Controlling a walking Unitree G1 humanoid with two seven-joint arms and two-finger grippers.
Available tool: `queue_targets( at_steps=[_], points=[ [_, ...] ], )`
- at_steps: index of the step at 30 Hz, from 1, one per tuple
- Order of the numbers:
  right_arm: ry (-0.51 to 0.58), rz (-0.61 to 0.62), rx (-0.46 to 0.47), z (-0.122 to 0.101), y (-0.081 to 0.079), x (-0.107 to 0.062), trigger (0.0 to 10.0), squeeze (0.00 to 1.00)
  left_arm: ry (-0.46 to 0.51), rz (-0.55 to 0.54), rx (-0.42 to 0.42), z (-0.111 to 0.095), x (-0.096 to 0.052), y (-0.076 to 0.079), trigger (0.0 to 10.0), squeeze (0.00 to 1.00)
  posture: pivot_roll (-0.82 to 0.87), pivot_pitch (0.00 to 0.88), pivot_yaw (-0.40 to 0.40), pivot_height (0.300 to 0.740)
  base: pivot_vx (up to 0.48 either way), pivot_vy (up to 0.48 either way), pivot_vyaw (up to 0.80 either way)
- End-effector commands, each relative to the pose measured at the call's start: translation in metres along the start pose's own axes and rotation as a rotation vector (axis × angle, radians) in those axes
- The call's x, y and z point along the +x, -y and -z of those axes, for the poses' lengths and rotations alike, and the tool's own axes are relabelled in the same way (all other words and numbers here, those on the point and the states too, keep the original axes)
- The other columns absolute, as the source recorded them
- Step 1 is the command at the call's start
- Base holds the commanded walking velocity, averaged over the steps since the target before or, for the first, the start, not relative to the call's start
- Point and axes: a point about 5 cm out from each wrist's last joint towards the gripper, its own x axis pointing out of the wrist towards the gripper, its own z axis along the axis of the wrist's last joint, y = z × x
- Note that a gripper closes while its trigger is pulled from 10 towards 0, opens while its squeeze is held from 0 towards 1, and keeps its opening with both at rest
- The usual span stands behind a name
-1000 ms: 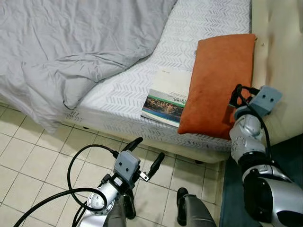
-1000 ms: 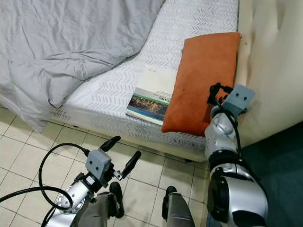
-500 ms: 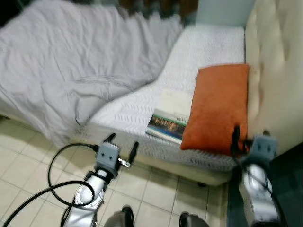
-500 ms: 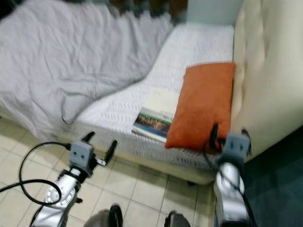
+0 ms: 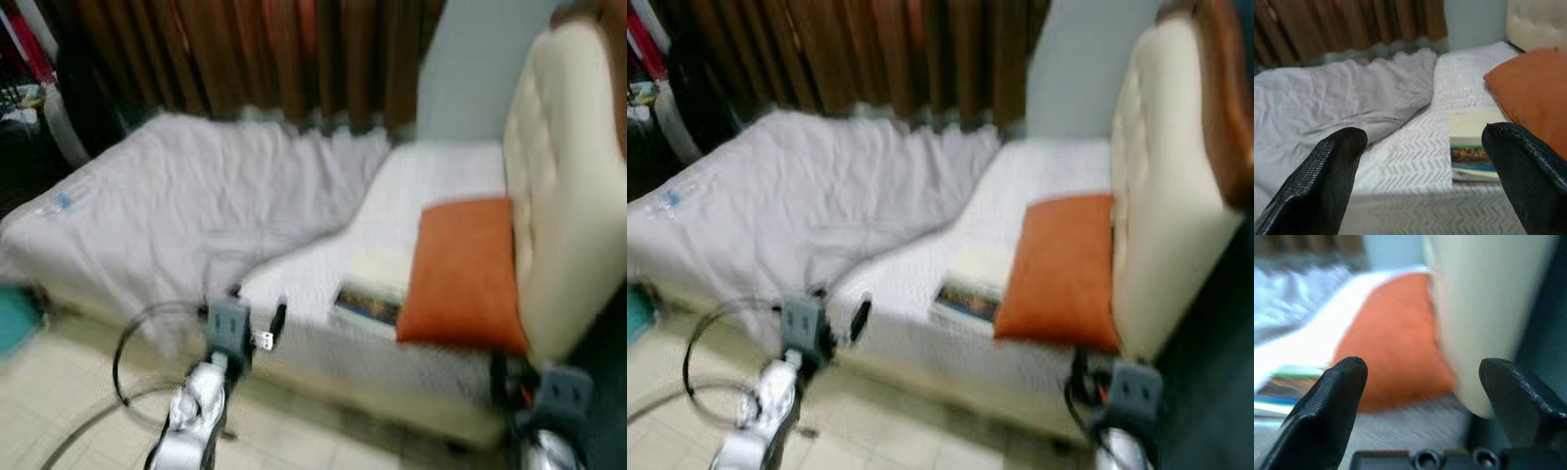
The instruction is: Clean up the room
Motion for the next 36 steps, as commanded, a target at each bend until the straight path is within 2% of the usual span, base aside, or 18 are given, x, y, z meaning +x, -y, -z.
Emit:
queue_targets(
  at_steps=[1,8,15,17,19,20,23,26,31,33,35,36],
  points=[
    [0.014,-0.071,0.008,-0.007,-0.013,0.008,10.0,0.00,-0.064,-0.026,-0.030,0.010,-0.001,-0.011,10.0,0.00,-0.16,0.000,0.091,0.740,0.000,0.461,0.00],
    [-0.002,-0.114,0.000,-0.009,-0.020,0.010,10.0,0.00,-0.093,-0.028,-0.055,0.019,-0.015,-0.022,10.0,0.00,-0.13,0.027,0.066,0.740,0.000,0.468,0.00],
    [-0.004,-0.154,-0.063,-0.009,-0.026,0.011,10.0,0.00,-0.070,-0.028,-0.066,0.018,-0.017,-0.023,10.0,0.00,-0.11,0.034,0.038,0.740,0.000,0.480,-0.11],
    [0.004,-0.143,-0.110,-0.012,-0.020,0.013,10.0,0.00,-0.045,-0.005,-0.077,0.020,-0.020,-0.013,10.0,0.00,-0.10,0.063,-0.030,0.740,0.000,0.480,-0.80],
    [-0.002,-0.149,-0.119,-0.012,-0.019,0.013,10.0,0.00,-0.041,0.004,-0.080,0.021,-0.021,-0.010,10.0,0.00,-0.10,0.063,-0.030,0.740,0.000,0.480,-0.80],
    [-0.014,-0.180,-0.135,-0.012,-0.020,0.014,10.0,0.00,-0.043,0.014,-0.086,0.023,-0.022,-0.004,10.0,0.00,-0.10,0.068,-0.064,0.740,0.000,0.480,0.00],
    [-0.024,-0.210,-0.149,-0.011,-0.021,0.017,10.0,0.00,-0.039,0.027,-0.092,0.024,-0.020,0.002,10.0,0.00,-0.09,0.056,-0.082,0.740,0.000,0.480,0.00],
    [-0.040,-0.200,-0.122,-0.012,-0.024,0.028,10.0,0.00,-0.033,0.044,-0.097,0.021,-0.017,0.004,10.0,0.00,-0.08,0.039,-0.087,0.740,0.000,0.480,0.00],
    [-0.046,-0.196,-0.092,-0.012,-0.030,0.037,10.0,0.00,-0.039,-0.028,-0.108,0.021,-0.014,-0.009,10.0,0.00,-0.07,0.020,-0.076,0.740,0.000,0.480,0.00],
    [-0.054,-0.159,-0.013,-0.012,-0.029,0.040,10.0,0.00,-0.021,-0.163,-0.151,0.020,-0.016,-0.024,10.0,0.00,-0.06,0.015,-0.067,0.740,0.000,0.480,0.00],
    [-0.042,-0.108,0.105,-0.011,-0.024,0.042,10.0,0.00,0.007,-0.290,-0.170,0.022,-0.027,-0.042,10.0,0.00,-0.05,0.012,-0.060,0.740,0.000,0.480,0.00],
    [-0.042,-0.108,0.105,-0.011,-0.024,0.042,10.0,0.00,0.007,-0.290,-0.170,0.022,-0.027,-0.042,10.0,0.00,-0.05,0.012,-0.060,0.740,0.000,0.480,0.00]
  ],
)
